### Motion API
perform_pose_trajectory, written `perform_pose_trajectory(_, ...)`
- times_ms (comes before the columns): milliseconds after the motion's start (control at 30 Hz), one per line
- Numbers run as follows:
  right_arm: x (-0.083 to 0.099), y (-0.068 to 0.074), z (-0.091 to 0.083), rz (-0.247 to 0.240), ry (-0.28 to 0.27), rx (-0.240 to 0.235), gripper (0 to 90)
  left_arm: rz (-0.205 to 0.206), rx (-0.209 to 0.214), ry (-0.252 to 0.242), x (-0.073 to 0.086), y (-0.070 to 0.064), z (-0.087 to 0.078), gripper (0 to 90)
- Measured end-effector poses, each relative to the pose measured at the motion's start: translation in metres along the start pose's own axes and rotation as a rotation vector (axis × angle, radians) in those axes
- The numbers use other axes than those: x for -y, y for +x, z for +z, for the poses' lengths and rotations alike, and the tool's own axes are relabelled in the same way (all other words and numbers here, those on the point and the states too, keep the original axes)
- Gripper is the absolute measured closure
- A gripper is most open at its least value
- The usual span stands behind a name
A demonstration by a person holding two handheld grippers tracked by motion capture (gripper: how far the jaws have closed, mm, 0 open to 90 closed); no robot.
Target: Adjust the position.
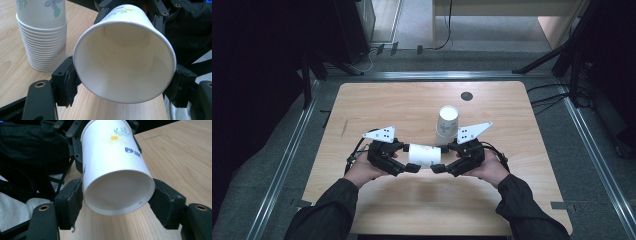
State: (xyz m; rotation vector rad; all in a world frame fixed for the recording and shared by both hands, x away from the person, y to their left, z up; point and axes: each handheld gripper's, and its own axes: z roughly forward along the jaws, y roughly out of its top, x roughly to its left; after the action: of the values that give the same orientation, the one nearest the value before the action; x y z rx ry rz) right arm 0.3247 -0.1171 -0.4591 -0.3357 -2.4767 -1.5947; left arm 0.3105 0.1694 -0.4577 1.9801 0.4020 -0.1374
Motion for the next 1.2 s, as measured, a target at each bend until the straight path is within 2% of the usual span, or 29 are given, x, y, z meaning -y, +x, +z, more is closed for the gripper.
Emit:
perform_pose_trajectory(167, 0.001, 0.000, -0.001, -0.002, 0.024, 0.010, 28.9, 0.008, -0.006, 0.039, -0.009, 0.000, -0.005, 24.8)
perform_pose_trajectory(367, 0.002, 0.000, -0.003, -0.001, 0.031, 0.027, 28.8, 0.022, -0.040, 0.152, -0.028, 0.002, -0.015, 24.8)
perform_pose_trajectory(467, 0.003, 0.001, -0.004, -0.004, 0.030, 0.037, 28.8, 0.050, -0.064, 0.235, -0.040, 0.001, -0.019, 24.8)
perform_pose_trajectory(500, 0.003, 0.001, -0.004, -0.004, 0.030, 0.037, 28.8, 0.050, -0.064, 0.235, -0.040, 0.001, -0.019, 24.9)
perform_pose_trajectory(533, 0.003, 0.001, -0.005, -0.004, 0.031, 0.040, 28.8, 0.062, -0.076, 0.287, -0.048, 0.001, -0.020, 24.9)
perform_pose_trajectory(567, 0.003, 0.001, -0.005, -0.004, 0.031, 0.040, 28.8, 0.062, -0.076, 0.287, -0.048, 0.001, -0.020, 24.8)
perform_pose_trajectory(600, 0.003, 0.001, -0.004, 0.001, 0.033, 0.042, 28.8, 0.065, -0.072, 0.340, -0.054, 0.001, -0.020, 24.9)
perform_pose_trajectory(633, 0.004, 0.001, -0.003, 0.000, 0.034, 0.043, 28.8, 0.065, -0.072, 0.340, -0.054, 0.001, -0.020, 24.8)
perform_pose_trajectory(667, 0.004, 0.001, -0.003, 0.000, 0.038, 0.043, 28.8, 0.074, -0.068, 0.387, -0.059, 0.003, -0.020, 24.8)
perform_pose_trajectory(700, 0.004, 0.001, -0.002, -0.002, 0.041, 0.048, 28.8, 0.083, -0.075, 0.409, -0.061, 0.004, -0.019, 24.8)
perform_pose_trajectory(733, 0.004, 0.001, -0.002, -0.002, 0.041, 0.048, 28.8, 0.083, -0.075, 0.409, -0.061, 0.004, -0.019, 24.9)
perform_pose_trajectory(767, 0.005, 0.000, 0.000, -0.004, 0.046, 0.052, 28.7, 0.091, -0.085, 0.453, -0.064, 0.005, -0.018, 24.8)
perform_pose_trajectory(933, 0.005, 0.000, 0.003, -0.004, 0.051, 0.059, 28.2, 0.102, -0.098, 0.517, -0.072, 0.005, -0.015, 24.8)
perform_pose_trajectory(1000, 0.004, 0.000, 0.005, -0.003, 0.048, 0.070, 28.1, 0.114, -0.092, 0.557, -0.079, 0.003, -0.012, 24.9)
perform_pose_trajectory(1033, 0.004, 0.000, 0.005, -0.003, 0.048, 0.070, 28.1, 0.114, -0.092, 0.557, -0.079, 0.003, -0.012, 24.9)
perform_pose_trajectory(1133, 0.005, -0.001, 0.007, -0.010, 0.046, 0.080, 27.8, 0.146, -0.111, 0.645, -0.084, 0.001, -0.003, 24.9)
perform_pose_trajectory(1200, 0.005, -0.001, 0.007, -0.009, 0.047, 0.079, 27.6, 0.152, -0.113, 0.661, -0.084, 0.000, 0.000, 24.9)
